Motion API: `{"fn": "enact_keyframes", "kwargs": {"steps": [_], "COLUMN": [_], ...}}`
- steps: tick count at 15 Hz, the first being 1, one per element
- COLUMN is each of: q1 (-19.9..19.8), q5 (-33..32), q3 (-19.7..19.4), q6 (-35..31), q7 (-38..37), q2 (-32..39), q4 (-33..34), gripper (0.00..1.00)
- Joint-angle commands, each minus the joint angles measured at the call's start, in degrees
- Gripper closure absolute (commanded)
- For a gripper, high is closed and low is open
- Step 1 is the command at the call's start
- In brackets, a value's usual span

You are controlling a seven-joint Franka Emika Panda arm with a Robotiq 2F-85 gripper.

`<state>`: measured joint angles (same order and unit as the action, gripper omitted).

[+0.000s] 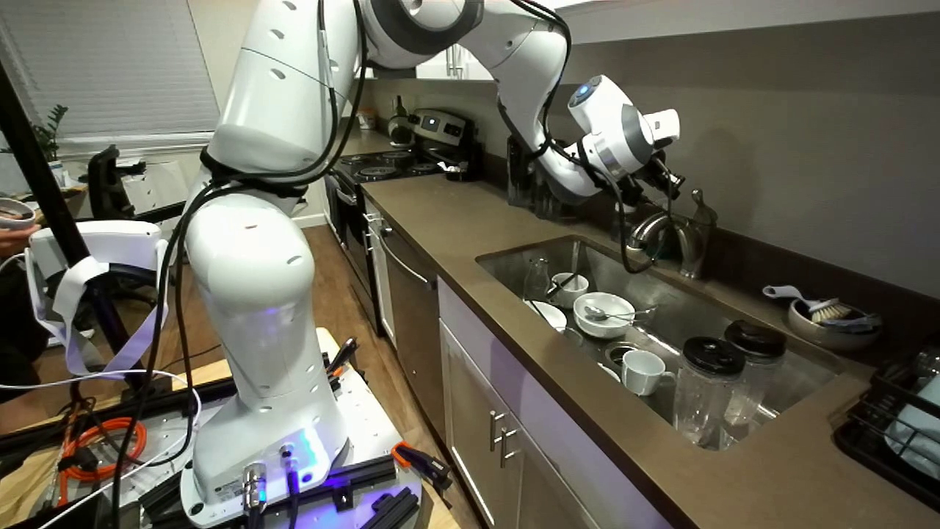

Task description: Push the faucet handle upwards

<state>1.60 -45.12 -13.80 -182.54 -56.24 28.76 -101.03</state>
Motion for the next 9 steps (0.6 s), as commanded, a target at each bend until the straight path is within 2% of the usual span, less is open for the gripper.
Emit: {"fn": "enact_keyframes", "kwargs": {"steps": [1,6,9], "q1": [-0.8,-3.9,-3.7], "q5": [0.4,1.1,0.5], "q3": [0.0,4.4,3.8], "q6": [-1.2,0.5,0.8], "q7": [0.5,2.1,1.0], "q2": [2.9,3.7,5.0], "q4": [4.2,4.6,6.3], "gripper": [0.96,0.96,0.96]}}
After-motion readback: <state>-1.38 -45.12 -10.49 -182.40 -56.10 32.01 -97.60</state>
